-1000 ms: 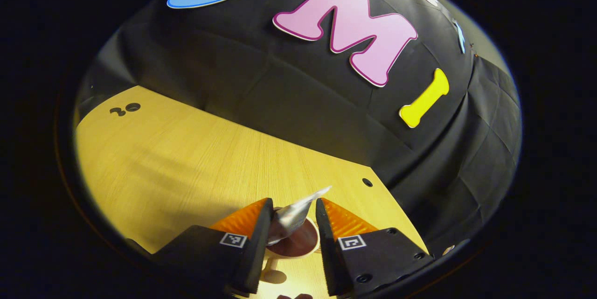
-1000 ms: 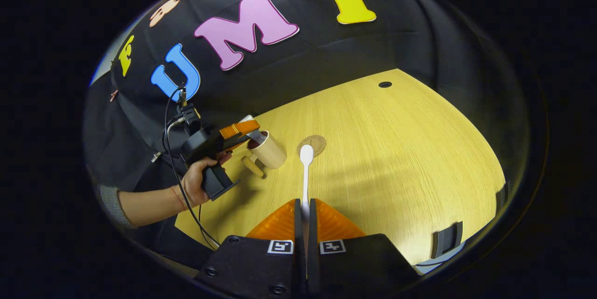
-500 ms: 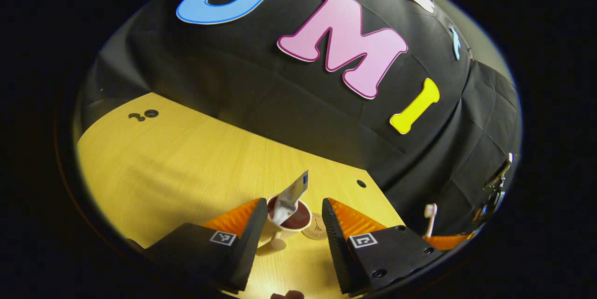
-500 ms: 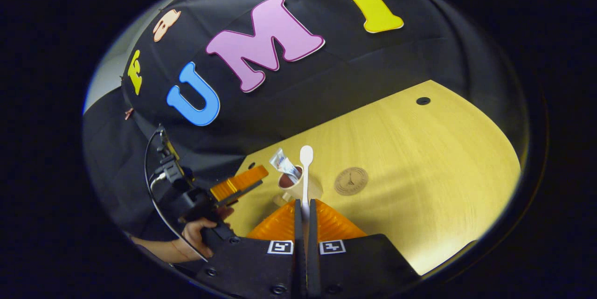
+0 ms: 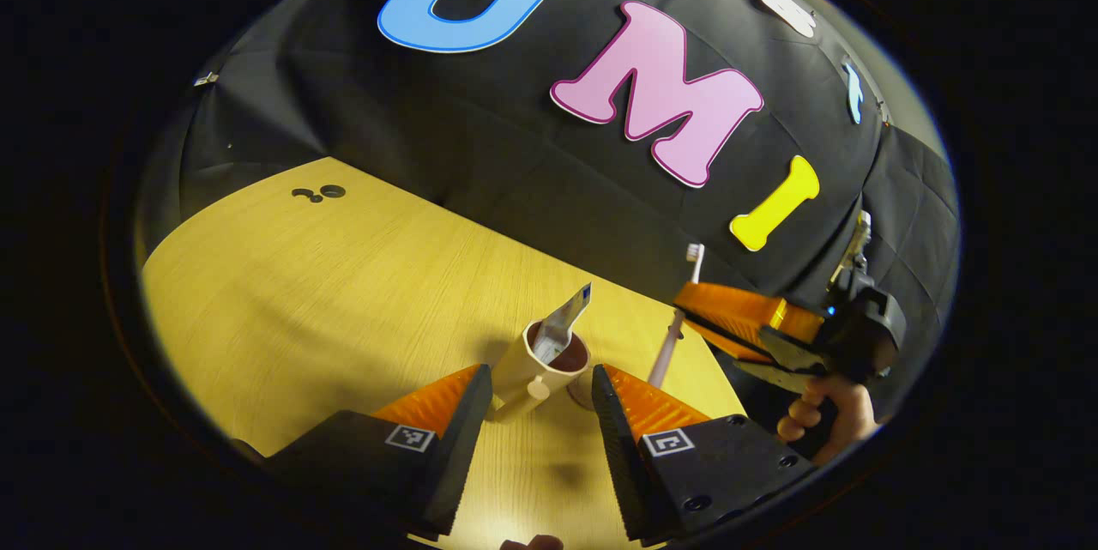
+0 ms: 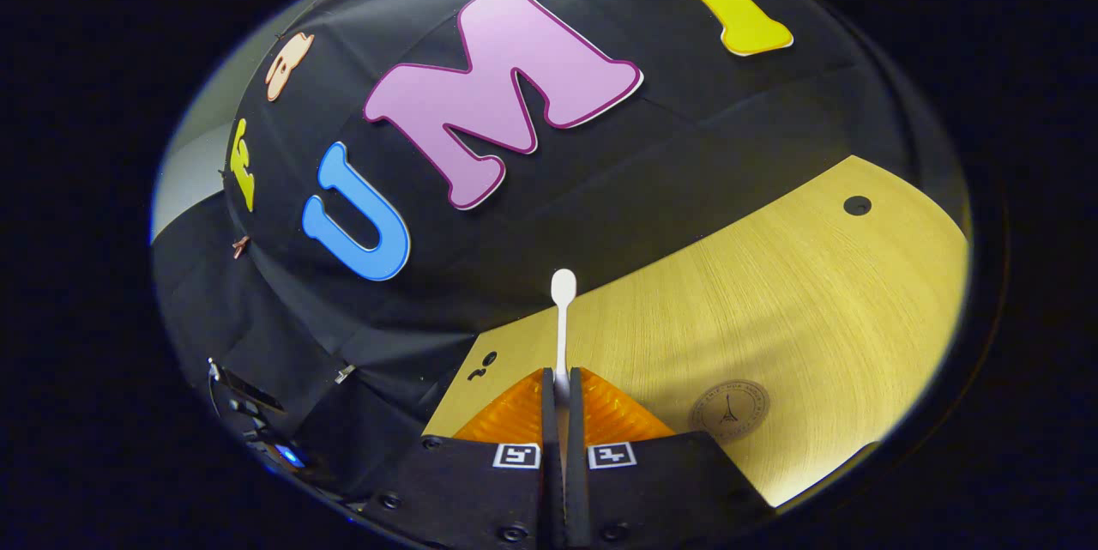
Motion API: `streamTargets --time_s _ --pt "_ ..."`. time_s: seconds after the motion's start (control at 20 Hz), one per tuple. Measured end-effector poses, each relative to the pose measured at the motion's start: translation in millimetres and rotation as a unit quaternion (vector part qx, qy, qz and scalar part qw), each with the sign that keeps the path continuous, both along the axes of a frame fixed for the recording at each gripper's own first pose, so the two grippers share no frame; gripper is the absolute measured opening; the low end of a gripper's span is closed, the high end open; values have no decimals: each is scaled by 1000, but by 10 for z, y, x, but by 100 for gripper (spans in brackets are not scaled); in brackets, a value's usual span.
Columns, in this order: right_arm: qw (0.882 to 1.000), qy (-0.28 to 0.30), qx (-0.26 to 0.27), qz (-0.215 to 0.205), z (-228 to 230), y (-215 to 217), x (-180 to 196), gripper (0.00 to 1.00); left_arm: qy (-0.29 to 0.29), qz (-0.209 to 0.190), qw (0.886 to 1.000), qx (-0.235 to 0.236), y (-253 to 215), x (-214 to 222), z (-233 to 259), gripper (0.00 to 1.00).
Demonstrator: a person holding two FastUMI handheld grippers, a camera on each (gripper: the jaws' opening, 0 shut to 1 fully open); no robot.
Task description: Put the toothbrush and toothpaste on the desktop into the cup, then pick up the cup and place it on the coaster on the desktop.
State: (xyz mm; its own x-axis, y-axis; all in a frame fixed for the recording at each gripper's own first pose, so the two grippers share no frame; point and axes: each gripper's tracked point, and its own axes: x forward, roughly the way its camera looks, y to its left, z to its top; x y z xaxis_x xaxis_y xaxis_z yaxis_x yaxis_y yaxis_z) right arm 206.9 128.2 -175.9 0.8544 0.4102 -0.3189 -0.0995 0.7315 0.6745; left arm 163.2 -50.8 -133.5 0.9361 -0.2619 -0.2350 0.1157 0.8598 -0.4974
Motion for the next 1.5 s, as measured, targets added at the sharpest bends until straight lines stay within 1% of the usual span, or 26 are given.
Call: streamTargets --time_s 0.3,0.45,0.6,0.65,0.8,0.9,1.05,1.3,1.5 --pt "1000 2 15 -19 -274 77 467 6 12 15 1000 -1 65 -136 -9 73" --pt "1000 -5 14 -27 -404 105 585 5 14 18 1000 -4 72 -137 -3 73" --pt "999 -17 2 -44 -488 116 636 6 15 24 999 -18 77 -174 -7 73" --pt "999 -17 2 -47 -510 126 615 6 15 26 999 -22 83 -208 -1 73" --pt "999 -20 -9 -50 -632 183 534 6 19 30 999 -10 100 -220 -33 73" --pt "999 -19 -17 -45 -703 200 449 6 20 29 999 -8 91 -228 -25 73" --pt "998 -33 -30 -37 -681 194 393 6 20 31 999 -9 89 -224 -3 73" --pt "996 -55 -73 4 -608 231 169 9 16 32 999 -7 31 -207 40 73" --pt "992 -64 -104 43 -640 281 -74 8 11 32 999 -5 -20 -191 62 73"
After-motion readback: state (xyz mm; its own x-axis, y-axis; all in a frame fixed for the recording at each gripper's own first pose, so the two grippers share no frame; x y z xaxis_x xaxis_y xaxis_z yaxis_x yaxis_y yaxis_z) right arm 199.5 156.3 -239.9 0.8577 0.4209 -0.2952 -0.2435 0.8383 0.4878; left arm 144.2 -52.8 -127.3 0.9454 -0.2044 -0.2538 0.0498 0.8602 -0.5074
